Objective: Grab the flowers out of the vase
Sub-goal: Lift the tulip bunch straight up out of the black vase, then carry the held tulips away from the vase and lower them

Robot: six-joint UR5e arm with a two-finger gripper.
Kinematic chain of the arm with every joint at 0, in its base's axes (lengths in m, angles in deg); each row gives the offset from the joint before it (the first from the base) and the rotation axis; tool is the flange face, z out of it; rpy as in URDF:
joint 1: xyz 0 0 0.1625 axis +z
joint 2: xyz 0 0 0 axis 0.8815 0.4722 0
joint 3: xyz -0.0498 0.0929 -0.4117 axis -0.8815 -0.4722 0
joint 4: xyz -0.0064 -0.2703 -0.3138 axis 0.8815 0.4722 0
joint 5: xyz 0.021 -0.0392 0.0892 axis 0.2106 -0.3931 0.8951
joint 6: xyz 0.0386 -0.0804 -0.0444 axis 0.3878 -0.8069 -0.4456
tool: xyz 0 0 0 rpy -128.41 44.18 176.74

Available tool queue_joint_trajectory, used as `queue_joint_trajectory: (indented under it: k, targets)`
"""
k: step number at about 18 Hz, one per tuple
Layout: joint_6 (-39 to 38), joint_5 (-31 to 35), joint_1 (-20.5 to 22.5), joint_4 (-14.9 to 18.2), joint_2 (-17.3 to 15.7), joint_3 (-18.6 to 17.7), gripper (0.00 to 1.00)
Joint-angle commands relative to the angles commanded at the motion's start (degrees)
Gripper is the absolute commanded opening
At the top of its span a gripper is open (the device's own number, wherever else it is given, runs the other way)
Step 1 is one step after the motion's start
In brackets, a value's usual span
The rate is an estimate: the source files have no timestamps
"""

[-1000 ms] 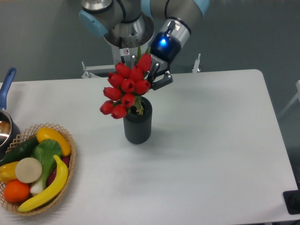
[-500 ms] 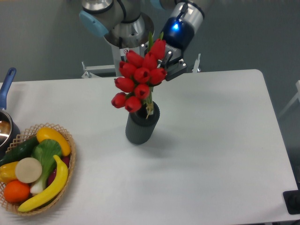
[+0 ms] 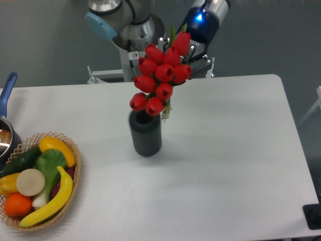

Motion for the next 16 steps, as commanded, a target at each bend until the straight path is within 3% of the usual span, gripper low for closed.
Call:
queue_joint_trajectory:
  k: [4, 16]
  targets:
    - [-4.6, -0.1, 1.0, 1.9, 0.6, 4.0, 0.0]
    - [-6.7, -0.2, 2.2, 1.7, 0.8, 6.1, 0.0]
